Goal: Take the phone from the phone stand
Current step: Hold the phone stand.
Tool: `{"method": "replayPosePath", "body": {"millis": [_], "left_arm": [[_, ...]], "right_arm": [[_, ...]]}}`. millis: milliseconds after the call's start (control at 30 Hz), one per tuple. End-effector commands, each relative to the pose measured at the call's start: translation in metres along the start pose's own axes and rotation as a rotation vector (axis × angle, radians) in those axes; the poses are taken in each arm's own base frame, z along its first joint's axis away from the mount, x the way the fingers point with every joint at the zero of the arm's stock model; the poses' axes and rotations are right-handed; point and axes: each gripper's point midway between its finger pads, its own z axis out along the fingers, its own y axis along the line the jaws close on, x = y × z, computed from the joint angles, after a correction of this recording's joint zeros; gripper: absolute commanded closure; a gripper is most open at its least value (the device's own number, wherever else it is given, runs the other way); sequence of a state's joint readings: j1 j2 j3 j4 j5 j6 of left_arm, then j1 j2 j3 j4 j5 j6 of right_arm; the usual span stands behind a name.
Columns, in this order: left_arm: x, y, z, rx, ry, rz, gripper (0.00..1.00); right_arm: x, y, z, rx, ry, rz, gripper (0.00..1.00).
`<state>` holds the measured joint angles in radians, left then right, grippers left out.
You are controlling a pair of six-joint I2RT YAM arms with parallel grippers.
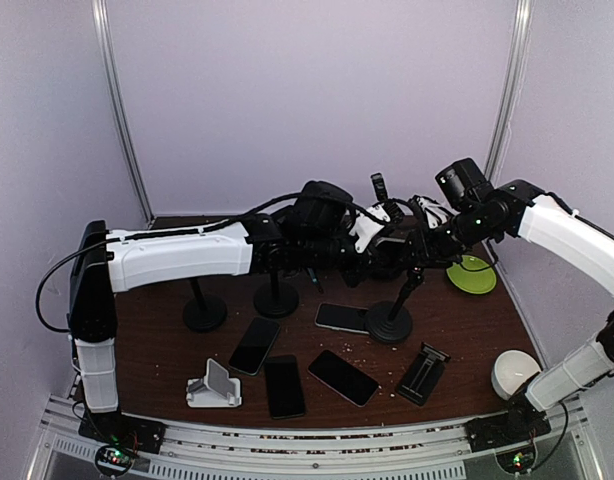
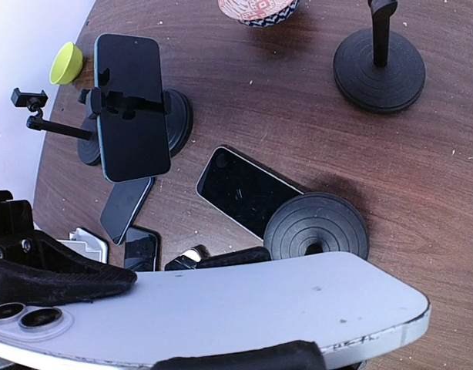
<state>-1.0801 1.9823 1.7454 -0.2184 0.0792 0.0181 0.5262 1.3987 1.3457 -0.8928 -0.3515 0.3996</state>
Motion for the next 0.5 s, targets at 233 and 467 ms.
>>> {"method": "replayPosePath", "body": {"millis": [233, 467], "left_arm": [[-0.111, -0.003, -0.061, 0.009, -0.322, 0.028, 1.0], [-0.112, -0.002, -0.064, 0.003, -0.322, 0.029, 1.0]], "right_arm": [[-0.003, -0.055, -0.009, 0.234, -0.045, 0.005, 0.78], [-0.003, -0.065, -0.01, 0.26, -0.045, 0.011, 0.78]]}}
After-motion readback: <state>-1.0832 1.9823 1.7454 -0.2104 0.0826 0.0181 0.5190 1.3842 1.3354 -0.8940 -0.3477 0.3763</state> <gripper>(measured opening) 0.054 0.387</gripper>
